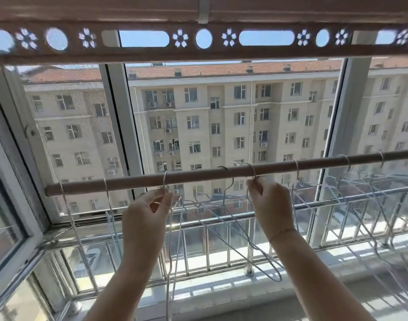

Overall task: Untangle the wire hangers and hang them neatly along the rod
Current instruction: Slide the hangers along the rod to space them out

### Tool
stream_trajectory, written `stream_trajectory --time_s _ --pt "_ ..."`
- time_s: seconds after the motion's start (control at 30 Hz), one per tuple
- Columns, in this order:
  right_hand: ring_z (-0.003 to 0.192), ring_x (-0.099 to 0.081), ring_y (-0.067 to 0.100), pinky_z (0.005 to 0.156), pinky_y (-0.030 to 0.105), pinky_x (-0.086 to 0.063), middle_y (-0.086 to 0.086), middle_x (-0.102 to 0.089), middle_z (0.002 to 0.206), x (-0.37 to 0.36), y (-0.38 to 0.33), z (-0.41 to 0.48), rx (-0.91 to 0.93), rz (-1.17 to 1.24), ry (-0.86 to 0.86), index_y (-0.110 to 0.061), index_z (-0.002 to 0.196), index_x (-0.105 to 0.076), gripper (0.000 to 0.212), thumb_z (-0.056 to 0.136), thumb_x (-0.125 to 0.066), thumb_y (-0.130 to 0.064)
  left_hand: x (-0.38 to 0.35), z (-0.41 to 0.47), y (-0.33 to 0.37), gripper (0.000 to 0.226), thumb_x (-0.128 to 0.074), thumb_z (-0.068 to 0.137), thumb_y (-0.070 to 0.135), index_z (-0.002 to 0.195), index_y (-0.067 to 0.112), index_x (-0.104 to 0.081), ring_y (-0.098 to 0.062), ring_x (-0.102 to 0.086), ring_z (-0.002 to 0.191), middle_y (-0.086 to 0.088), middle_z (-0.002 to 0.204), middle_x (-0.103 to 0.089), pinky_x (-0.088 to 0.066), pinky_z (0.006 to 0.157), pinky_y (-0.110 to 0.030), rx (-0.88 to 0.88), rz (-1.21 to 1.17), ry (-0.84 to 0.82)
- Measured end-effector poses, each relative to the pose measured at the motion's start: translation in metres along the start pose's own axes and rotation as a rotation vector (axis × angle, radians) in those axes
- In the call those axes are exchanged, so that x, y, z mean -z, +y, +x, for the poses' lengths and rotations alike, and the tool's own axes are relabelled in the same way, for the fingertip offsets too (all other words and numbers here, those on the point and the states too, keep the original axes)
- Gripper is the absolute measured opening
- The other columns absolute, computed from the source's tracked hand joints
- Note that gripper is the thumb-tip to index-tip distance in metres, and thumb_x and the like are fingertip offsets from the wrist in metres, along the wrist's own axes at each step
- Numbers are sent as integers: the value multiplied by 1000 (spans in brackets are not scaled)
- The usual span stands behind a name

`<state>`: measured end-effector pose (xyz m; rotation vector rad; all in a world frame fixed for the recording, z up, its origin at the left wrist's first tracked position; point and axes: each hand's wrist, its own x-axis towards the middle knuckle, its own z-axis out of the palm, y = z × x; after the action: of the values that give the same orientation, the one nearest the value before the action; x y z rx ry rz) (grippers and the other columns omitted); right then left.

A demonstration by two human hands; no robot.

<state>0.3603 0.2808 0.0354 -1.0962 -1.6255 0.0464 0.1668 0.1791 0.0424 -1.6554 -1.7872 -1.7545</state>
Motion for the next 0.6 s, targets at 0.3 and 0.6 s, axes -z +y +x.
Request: stream_trajectory --time_s 0.3,0.6 --pt "50 -57 16 60 35 -58 10 -68 63 13 16 7 -49 -34 49 1 88 -68 22 90 -55 -17 -6 3 -5 26 -65 83 19 104 4 -69 8 -59 71 10 82 -64 -47 63 0 25 -51 1" --pt "51 -56 17 59 32 -54 9 -66 61 17 28 10 -77 -55 53 1 84 -68 25 91 -55 -19 -11 5 -4 24 -65 84 19 104 7 -69 2 -63 73 6 84 -68 -51 64 -9 32 -59 15"
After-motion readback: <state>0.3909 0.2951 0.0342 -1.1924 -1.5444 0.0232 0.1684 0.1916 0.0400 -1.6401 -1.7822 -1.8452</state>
